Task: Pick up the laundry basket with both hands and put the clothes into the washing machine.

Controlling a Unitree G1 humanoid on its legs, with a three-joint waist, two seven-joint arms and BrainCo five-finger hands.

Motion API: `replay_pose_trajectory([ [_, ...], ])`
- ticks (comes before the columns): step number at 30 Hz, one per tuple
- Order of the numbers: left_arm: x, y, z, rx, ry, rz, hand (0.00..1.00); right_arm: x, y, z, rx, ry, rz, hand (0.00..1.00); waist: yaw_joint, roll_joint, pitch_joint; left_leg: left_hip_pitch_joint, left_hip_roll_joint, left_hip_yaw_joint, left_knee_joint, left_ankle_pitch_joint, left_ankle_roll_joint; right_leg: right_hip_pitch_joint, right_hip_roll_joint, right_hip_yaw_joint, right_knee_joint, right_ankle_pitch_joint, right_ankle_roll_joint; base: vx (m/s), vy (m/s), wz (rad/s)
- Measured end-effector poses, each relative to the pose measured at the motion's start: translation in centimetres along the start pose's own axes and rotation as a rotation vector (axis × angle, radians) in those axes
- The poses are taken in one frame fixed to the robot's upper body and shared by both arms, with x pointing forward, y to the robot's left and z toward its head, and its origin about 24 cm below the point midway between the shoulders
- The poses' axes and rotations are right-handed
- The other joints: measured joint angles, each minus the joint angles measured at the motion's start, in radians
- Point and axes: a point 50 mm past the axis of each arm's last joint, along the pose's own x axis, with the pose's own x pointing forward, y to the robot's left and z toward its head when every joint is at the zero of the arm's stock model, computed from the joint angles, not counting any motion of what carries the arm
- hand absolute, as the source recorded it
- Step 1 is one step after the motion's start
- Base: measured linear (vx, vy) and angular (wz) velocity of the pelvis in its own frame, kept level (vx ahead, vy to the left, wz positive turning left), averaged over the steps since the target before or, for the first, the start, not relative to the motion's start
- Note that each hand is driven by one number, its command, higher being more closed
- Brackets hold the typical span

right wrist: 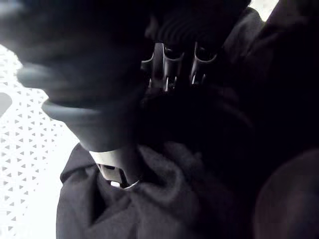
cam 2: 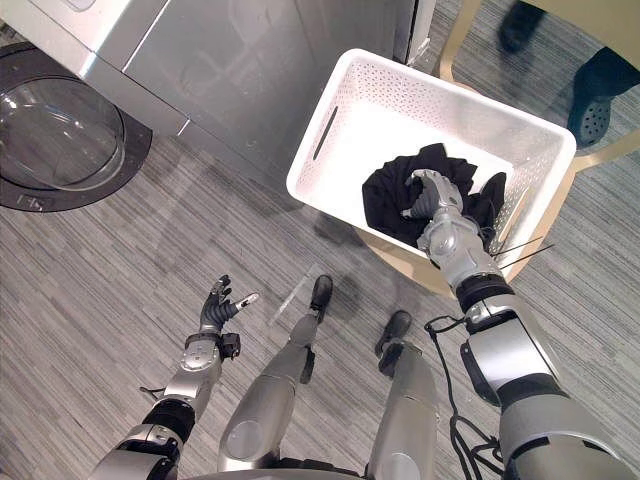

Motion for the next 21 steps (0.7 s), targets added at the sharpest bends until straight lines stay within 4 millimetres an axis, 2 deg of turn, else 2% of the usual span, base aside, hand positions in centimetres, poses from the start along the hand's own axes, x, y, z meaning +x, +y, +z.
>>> replay_pose_trajectory([
  [4,-0.1,0.1,-0.2,0.003,0.008,0.004,0.00,0.1,-1.9,2.4,0.160,-0.098,-0.105,1.00,-0.015,-0.009,0.005,0.069,0.014,0.000,-0.003,0.000,0.000,0.080,0.024,0.004,-0.040,0.015,-0.004,0.02,-0.075,-0.12],
  [7,-0.2,0.3,-0.4,0.007,0.013,0.006,0.00,-0.9,-3.9,4.1,0.300,-0.206,-0.228,1.00,-0.021,-0.013,0.002,0.124,0.030,-0.005,-0.011,-0.001,0.000,0.159,0.053,0.001,-0.110,0.033,0.000,0.00,-0.039,-0.12],
  [8,-0.5,0.5,-0.8,0.013,0.025,0.010,0.00,-1.7,-4.3,4.6,0.386,-0.256,-0.269,1.00,-0.028,-0.024,-0.009,0.136,0.036,-0.008,-0.015,-0.001,0.000,0.179,0.065,0.002,-0.136,0.039,0.002,-0.02,-0.008,-0.09],
  [9,-0.5,0.6,-1.0,0.014,0.029,0.012,0.00,-1.8,-4.2,4.6,0.402,-0.259,-0.274,1.00,-0.030,-0.027,-0.013,0.137,0.038,-0.008,-0.017,-0.001,0.000,0.182,0.067,0.001,-0.141,0.040,0.003,0.00,0.000,0.00],
  [11,-1.3,1.0,-2.3,0.024,0.074,0.018,0.00,-3.4,-2.8,4.4,0.584,-0.267,-0.287,1.00,-0.051,-0.043,-0.033,0.164,0.044,-0.029,-0.032,-0.006,0.006,0.222,0.081,-0.007,-0.172,0.045,0.009,0.03,-0.009,0.09],
  [14,-2.3,1.4,-3.9,0.034,0.128,0.025,0.00,-5.2,0.0,4.1,0.771,-0.230,-0.257,1.00,-0.052,-0.061,-0.062,0.205,0.043,-0.028,-0.032,-0.018,0.010,0.271,0.084,-0.006,-0.196,0.051,0.015,0.05,-0.001,0.00],
  [16,-3.3,1.8,-5.3,0.040,0.176,0.033,0.00,-7.4,2.7,4.4,0.948,-0.209,-0.218,1.00,-0.054,-0.069,-0.114,0.241,0.042,-0.025,-0.032,-0.022,0.013,0.322,0.092,-0.003,-0.237,0.063,0.022,0.07,0.003,-0.05],
  [17,-3.6,1.9,-5.6,0.042,0.188,0.036,0.00,-7.8,3.2,4.6,0.998,-0.212,-0.206,1.00,-0.054,-0.069,-0.123,0.258,0.044,-0.021,-0.032,-0.032,0.018,0.341,0.096,0.002,-0.249,0.066,0.024,0.05,0.009,-0.22],
  [19,-5.1,2.4,-7.2,0.045,0.240,0.047,0.00,-9.4,4.5,5.7,1.141,-0.239,-0.164,1.00,-0.054,-0.077,-0.181,0.298,0.051,0.013,-0.032,-0.062,0.021,0.375,0.112,0.035,-0.285,0.080,0.031,0.02,0.022,-0.45],
  [21,-6.0,2.8,-8.1,0.049,0.272,0.058,0.00,-10.3,4.9,6.7,1.217,-0.272,-0.137,1.00,-0.050,-0.087,-0.202,0.335,0.061,0.061,-0.032,-0.074,0.023,0.398,0.132,0.083,-0.328,0.110,0.030,0.02,0.023,-0.78],
])
